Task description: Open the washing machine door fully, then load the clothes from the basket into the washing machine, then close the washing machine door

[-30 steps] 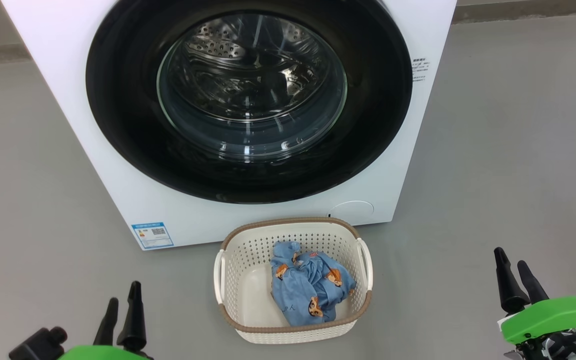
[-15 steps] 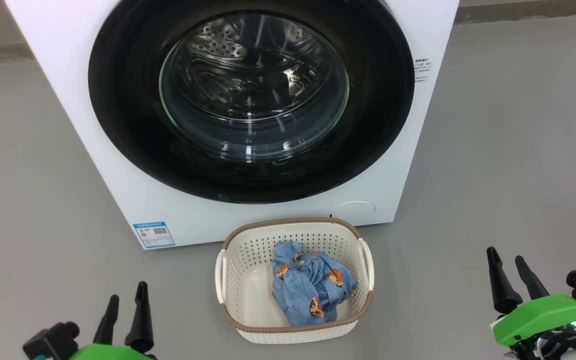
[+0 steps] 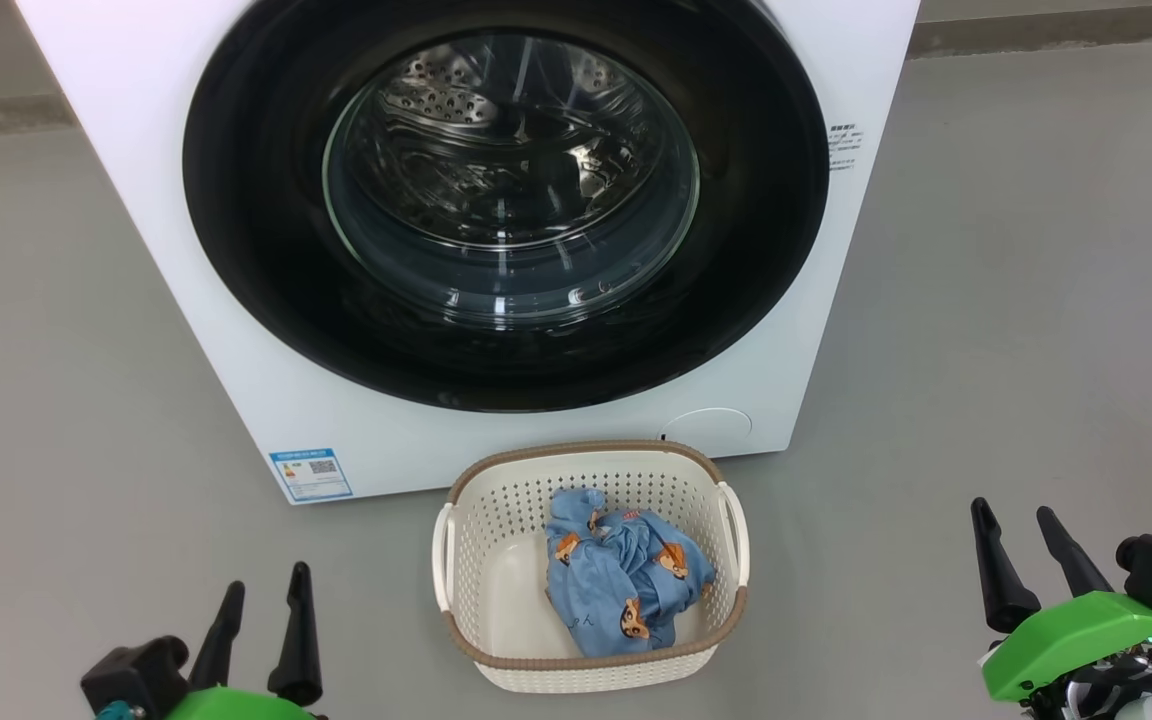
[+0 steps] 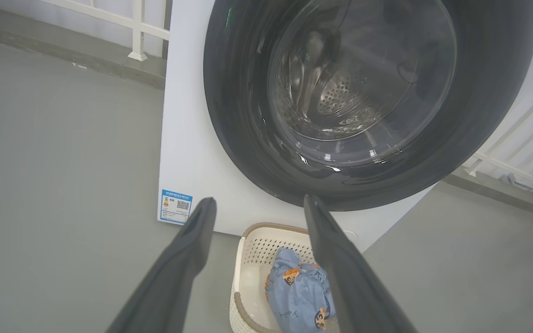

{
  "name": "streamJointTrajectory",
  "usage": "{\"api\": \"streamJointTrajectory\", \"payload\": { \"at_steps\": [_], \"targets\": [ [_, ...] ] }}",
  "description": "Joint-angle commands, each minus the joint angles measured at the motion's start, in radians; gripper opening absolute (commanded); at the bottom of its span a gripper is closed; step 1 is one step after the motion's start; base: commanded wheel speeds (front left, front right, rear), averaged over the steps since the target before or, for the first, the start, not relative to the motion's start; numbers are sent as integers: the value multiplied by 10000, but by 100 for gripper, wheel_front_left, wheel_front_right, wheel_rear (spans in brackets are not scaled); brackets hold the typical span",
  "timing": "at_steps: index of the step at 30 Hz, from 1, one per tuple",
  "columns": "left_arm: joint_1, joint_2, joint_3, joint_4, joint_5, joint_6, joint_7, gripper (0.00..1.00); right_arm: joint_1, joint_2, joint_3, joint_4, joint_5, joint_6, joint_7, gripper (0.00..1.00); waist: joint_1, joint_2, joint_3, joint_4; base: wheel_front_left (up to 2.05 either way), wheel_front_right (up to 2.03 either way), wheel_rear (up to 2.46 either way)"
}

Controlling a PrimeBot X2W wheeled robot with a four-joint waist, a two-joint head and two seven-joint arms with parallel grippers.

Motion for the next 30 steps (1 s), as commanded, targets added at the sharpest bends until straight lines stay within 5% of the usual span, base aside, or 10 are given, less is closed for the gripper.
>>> {"api": "streamJointTrajectory", "payload": {
  "at_steps": [1, 30],
  "targets": [
    [-512, 237, 171, -86, 427, 42, -168, 100, -521, -246, 184, -177, -427, 66, -171, 100, 0, 0, -10, 7, 0, 0, 0],
    [-1019, 185, 69, 934, 3363, 306, -993, 100, -758, -469, 391, 116, -3835, 84, -937, 100, 0, 0, -145, 46, 0, 0, 0]
  ]
}}
